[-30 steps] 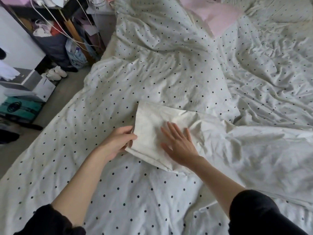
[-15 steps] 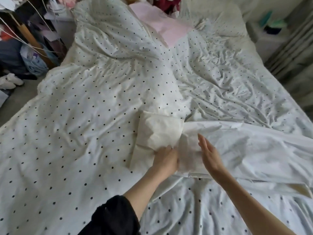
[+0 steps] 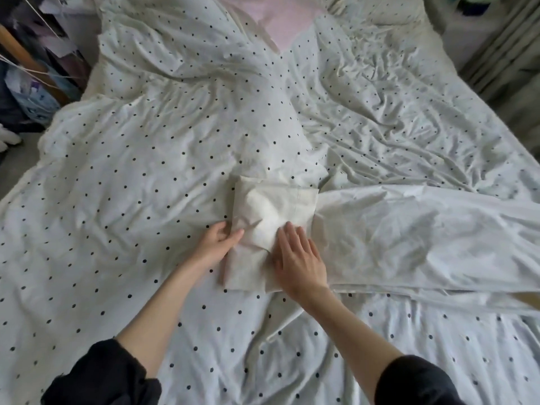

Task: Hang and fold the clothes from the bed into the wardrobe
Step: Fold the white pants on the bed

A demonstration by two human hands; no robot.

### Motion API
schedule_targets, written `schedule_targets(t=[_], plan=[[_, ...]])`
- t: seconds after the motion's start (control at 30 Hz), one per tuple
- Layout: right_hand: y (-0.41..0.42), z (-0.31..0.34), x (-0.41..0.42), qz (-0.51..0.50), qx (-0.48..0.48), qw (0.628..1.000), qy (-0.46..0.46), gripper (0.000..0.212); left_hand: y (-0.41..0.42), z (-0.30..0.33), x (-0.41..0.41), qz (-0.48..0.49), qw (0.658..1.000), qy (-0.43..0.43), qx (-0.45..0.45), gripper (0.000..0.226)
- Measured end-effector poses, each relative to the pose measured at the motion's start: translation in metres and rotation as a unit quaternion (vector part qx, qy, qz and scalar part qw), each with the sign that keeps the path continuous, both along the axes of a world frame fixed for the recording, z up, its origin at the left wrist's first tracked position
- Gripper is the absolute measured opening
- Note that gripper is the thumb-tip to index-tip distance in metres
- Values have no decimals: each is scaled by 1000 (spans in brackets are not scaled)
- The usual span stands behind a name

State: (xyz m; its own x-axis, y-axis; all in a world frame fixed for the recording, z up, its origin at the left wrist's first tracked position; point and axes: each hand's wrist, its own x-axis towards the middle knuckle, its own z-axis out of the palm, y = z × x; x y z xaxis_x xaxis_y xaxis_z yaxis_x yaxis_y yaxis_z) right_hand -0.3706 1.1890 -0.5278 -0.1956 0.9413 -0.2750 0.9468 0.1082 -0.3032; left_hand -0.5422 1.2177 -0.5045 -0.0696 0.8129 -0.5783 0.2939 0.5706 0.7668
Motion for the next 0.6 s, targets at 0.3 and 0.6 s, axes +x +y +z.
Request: schedule_targets(t=[0.3, 0.6], plan=[[10, 33, 18, 35, 10, 994, 102, 46, -9, 30, 7, 40, 997, -59, 9, 15], [3, 78, 110, -95, -9, 983, 158, 45, 13, 108, 100, 27, 994, -67, 83, 23]])
